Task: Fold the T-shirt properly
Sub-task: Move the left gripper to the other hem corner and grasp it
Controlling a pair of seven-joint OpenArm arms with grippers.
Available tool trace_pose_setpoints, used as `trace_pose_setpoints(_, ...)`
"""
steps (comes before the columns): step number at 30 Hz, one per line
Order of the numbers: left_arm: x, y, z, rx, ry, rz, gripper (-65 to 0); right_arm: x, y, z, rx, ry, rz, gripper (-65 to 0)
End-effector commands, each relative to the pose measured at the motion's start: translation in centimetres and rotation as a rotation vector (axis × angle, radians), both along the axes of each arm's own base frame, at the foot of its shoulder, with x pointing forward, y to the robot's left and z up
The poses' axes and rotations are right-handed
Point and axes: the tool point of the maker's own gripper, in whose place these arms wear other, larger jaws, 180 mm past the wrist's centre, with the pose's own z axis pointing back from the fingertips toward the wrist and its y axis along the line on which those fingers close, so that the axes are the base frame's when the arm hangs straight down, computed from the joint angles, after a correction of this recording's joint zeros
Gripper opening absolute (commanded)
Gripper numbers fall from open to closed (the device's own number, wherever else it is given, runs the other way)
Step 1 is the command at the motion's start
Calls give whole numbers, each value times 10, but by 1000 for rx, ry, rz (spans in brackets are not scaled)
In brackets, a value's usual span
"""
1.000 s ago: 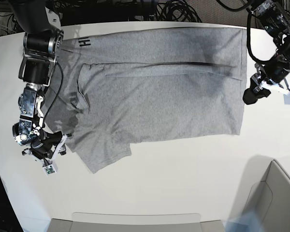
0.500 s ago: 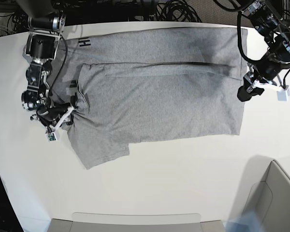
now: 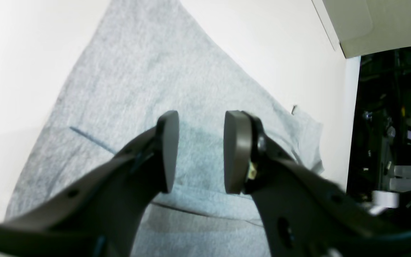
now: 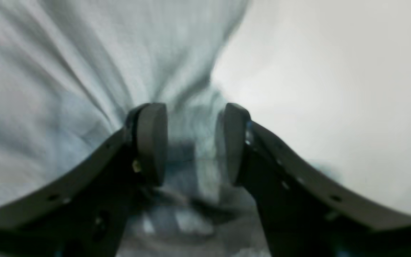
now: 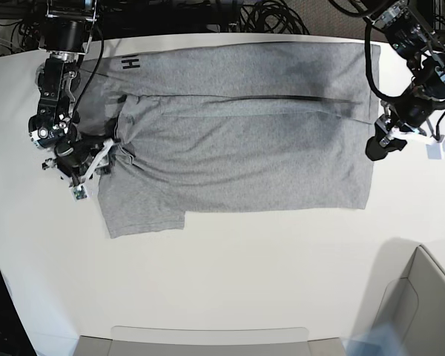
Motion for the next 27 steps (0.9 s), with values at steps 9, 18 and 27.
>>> trace_pose_setpoints(9,4,0,10,8,-30,-12,-442,92,-52,54,103,-128,-149,-391)
trace_pose_setpoints(18,4,2,11,13,-31,-10,-442,105,-59,-14,280,-5,-234,-391)
trace_pose_setpoints(27,6,1,11,7,-36,-9,-442,95,-27,-40,335,64,-210,-391)
